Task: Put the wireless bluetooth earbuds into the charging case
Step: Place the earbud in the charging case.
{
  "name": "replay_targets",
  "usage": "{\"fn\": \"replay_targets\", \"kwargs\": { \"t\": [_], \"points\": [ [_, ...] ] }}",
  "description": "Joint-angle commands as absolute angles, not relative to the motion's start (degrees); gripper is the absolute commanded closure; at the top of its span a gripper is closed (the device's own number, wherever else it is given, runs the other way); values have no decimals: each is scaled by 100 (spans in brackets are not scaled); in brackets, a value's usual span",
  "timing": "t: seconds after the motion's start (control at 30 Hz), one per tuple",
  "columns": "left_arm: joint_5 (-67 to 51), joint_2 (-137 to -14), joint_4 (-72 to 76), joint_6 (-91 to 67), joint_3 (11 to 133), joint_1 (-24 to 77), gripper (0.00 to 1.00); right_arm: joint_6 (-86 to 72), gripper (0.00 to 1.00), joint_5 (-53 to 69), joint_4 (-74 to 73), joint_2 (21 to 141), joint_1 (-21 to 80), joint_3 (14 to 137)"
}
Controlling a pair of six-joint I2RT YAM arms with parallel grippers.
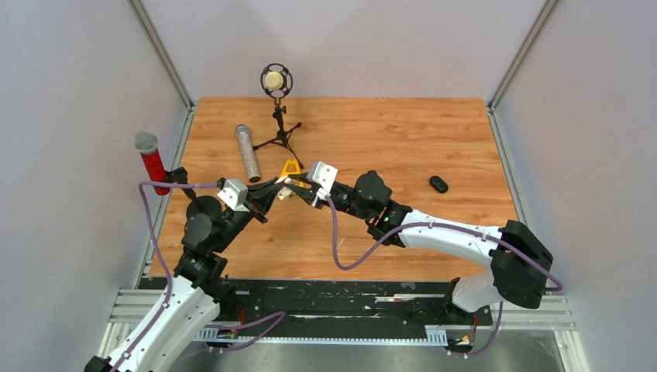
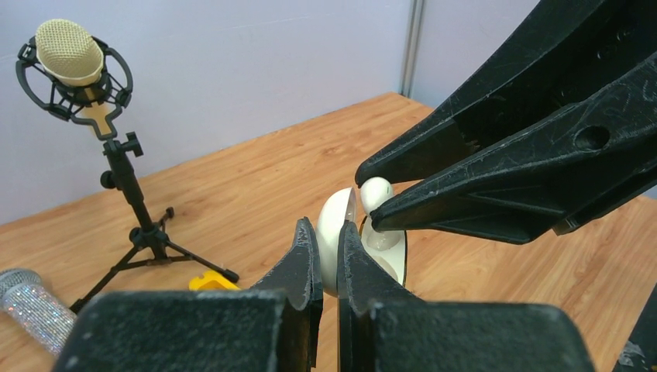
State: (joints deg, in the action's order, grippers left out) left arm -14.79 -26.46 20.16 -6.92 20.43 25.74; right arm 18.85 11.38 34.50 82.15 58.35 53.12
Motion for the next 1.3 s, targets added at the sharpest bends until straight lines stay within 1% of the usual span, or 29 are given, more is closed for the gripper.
{"fn": "replay_targets", "kwargs": {
  "t": [0.0, 0.13, 0.47, 1.27],
  "points": [
    [-1361, -2624, 2222, -1075, 2357, 2527, 100, 2108, 100, 992, 3749, 8217, 5854, 5218],
    [-1305, -2612, 2185, -1314, 2377, 2475, 100, 2121, 100, 959, 4113, 8177, 5854, 5075],
    [-1398, -2741, 2663, -1935, 2394, 2358, 100, 2226, 100, 1115, 4270, 8138, 5854, 5033],
    [-1559, -2787, 2867, -2066, 2452, 2215, 100, 2553, 100, 1218, 3973, 8227, 5854, 5016]
  ]
}}
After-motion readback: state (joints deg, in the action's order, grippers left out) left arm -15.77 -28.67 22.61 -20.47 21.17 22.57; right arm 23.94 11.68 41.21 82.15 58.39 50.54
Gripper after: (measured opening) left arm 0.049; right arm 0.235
